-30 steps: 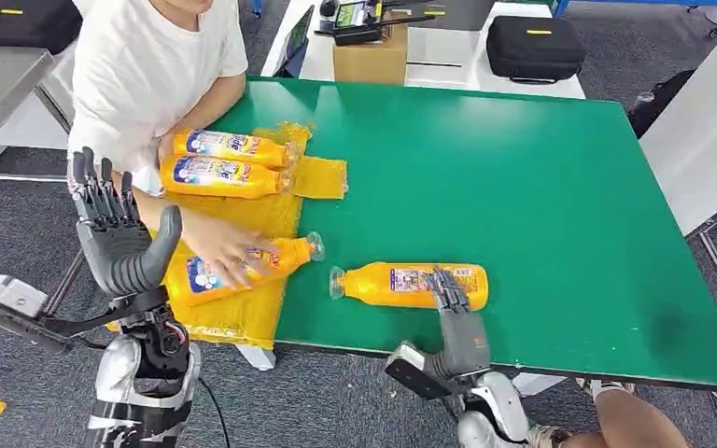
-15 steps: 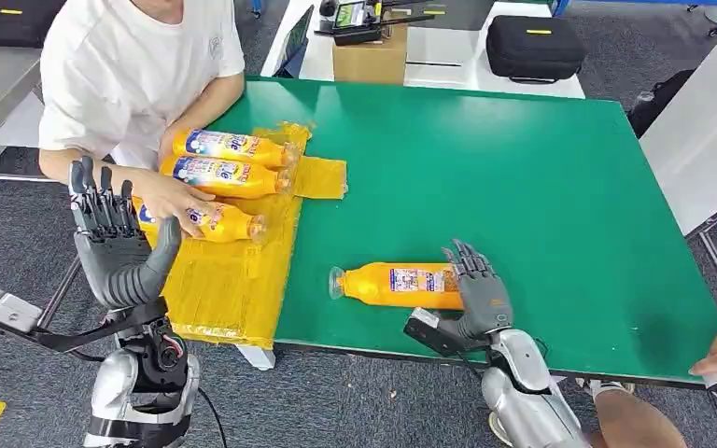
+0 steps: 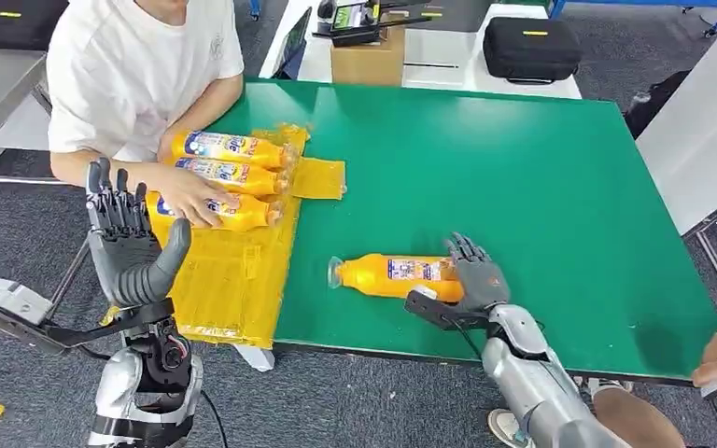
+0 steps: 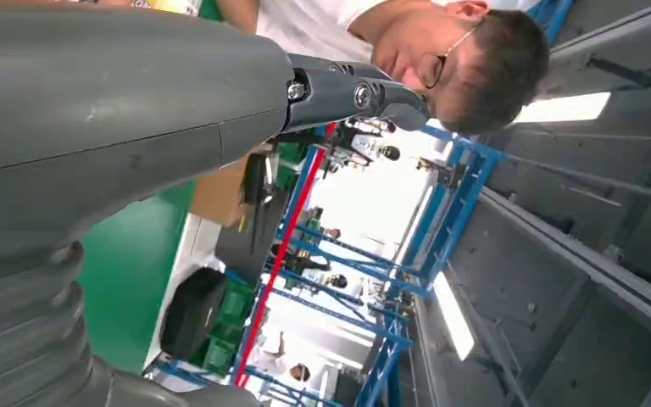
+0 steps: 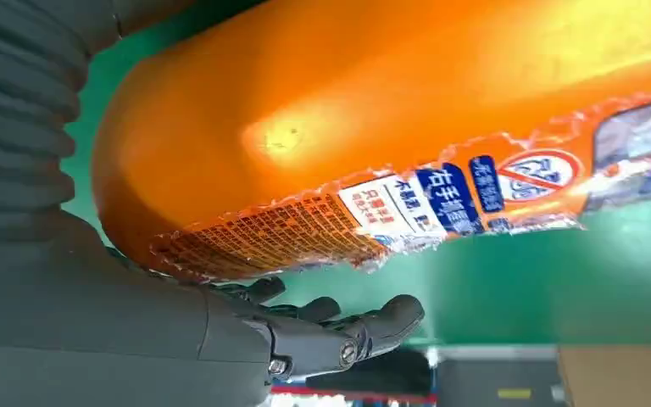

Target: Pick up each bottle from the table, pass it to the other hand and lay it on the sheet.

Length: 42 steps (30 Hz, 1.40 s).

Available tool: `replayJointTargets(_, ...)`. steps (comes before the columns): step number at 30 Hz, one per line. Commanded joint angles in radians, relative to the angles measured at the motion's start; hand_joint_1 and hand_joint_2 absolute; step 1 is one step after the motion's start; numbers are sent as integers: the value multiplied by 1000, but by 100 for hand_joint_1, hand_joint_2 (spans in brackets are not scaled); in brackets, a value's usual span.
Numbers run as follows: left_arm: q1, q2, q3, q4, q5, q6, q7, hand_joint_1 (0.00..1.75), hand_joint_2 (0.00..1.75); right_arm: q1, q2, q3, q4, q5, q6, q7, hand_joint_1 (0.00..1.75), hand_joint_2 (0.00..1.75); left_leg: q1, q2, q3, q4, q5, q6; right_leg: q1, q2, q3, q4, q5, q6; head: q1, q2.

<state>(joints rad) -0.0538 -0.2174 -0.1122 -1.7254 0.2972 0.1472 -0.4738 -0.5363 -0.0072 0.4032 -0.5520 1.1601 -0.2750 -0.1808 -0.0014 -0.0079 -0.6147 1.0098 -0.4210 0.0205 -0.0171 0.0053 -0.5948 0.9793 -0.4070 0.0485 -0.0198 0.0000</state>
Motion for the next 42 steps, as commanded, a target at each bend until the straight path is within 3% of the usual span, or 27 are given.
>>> replayJointTargets(1,-29,21,-2,72,5,-12,8,0,175,-38,-1,50,136,-14,31,-18,134,175,1,0,3,-1,0,-1,1,-1,3,-1,0,-1,0,0)
replayJointTargets(4,-29,21,-2,72,5,-12,8,0,175,-38,-1,50,136,-14,31,-18,134,175,1,-1,5,-1,0,-1,1,-1,5,-1,0,-2,0,0)
replayJointTargets(6,-31,21,-2,73,5,-12,7,0,175,-38,2,47,137,-24,34,-24,162,175,1,-1,6,-1,0,-1,2,-2,7,-2,0,-3,0,0)
replayJointTargets(8,-39,23,-7,84,6,-19,8,0,175,-36,0,39,143,-53,59,-53,175,175,1,0,6,-1,0,-1,1,-1,6,-1,0,-2,0,0)
replayJointTargets(12,-66,28,-19,119,7,-21,4,0,175,-55,-3,1,175,-161,196,-113,175,175,1,-3,7,-2,-1,-1,1,-3,8,-2,-1,-2,0,0)
replayJointTargets(19,-53,36,-12,116,6,-28,1,0,175,-35,23,-31,154,-231,171,-119,175,175,1,1,8,-2,0,-1,1,1,7,-2,0,-2,0,0)
replayJointTargets(22,-5,48,-31,91,-20,-49,6,0,175,73,53,-115,38,-370,117,-231,175,175,2,1,8,-2,-1,-1,2,0,8,-2,0,-2,0,0)
replayJointTargets(24,41,86,-91,110,-195,-31,52,0,175,215,95,-188,-185,-525,118,-297,175,175,2,1,11,-4,-1,-2,3,0,11,-4,-1,-3,0,0)
replayJointTargets(28,106,31,-128,234,-225,-37,126,0,175,437,148,-208,-704,-761,100,-378,175,175,3,2,11,-4,-2,-2,3,1,11,-3,-2,-3,0,0)
replayJointTargets(31,121,25,-148,238,-221,-27,94,0,175,478,153,-188,-856,-790,44,-385,175,175,1,-3,8,-2,-4,-3,2,-1,9,-1,-5,-2,0,0)
replayJointTargets(35,118,27,-144,223,-214,-27,102,0,175,471,146,-186,-846,-794,43,-379,175,175,1,-4,-2,0,-3,-2,1,-2,-1,1,-4,-2,0,0)
replayJointTargets(37,128,27,-157,220,-196,-45,122,0,175,486,175,-214,-888,-850,-19,-456,175,175,1,-5,-1,0,-3,-2,1,-3,1,0,-4,-2,0,0)
replayJointTargets(39,145,45,-208,216,-231,-67,128,0,175,508,195,-223,-954,-885,-49,-454,175,175,1,-3,-5,0,-2,-2,0,-1,-3,0,-3,-1,0,0)
replayJointTargets(42,151,98,-313,221,-304,-173,71,0,175,504,150,-138,-991,-989,154,-492,175,175,0,-4,-4,0,-2,-2,0,-1,-2,0,-3,-2,0,0)
